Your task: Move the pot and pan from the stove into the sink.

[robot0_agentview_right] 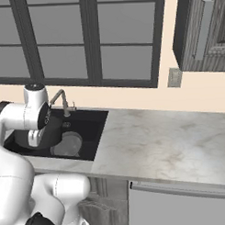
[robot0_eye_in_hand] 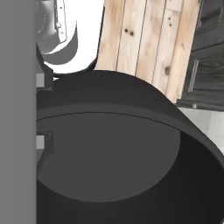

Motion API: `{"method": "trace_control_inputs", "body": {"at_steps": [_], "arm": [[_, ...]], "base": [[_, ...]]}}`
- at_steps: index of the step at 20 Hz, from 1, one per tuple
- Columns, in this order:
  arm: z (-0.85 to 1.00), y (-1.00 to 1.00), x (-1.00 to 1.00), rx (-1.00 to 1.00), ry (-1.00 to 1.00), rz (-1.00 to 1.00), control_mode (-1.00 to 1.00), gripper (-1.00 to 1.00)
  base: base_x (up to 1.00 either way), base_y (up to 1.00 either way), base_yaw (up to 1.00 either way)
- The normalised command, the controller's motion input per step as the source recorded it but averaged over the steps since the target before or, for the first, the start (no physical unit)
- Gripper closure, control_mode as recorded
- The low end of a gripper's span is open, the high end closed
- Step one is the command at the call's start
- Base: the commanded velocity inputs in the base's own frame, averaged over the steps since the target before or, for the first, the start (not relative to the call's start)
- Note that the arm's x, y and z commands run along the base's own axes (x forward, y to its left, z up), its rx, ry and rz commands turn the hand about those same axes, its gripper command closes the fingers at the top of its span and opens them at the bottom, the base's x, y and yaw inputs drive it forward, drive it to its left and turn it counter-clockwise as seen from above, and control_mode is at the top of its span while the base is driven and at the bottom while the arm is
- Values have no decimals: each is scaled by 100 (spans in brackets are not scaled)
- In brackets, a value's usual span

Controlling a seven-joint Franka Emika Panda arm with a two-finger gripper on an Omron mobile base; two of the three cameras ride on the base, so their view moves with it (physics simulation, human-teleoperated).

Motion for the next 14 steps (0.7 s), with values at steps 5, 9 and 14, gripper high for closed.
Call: {"method": "trace_control_inputs", "body": {"at_steps": [5, 9, 14], "arm": [[-41, 0, 2, -6, -18, 6, -100, 100], [-29, 0, 19, -4, -17, 4, -100, 100], [-23, 0, 27, -1, -10, 4, -100, 100]], "base": [[0, 0, 0], [0, 0, 0], [0, 0, 0]]}}
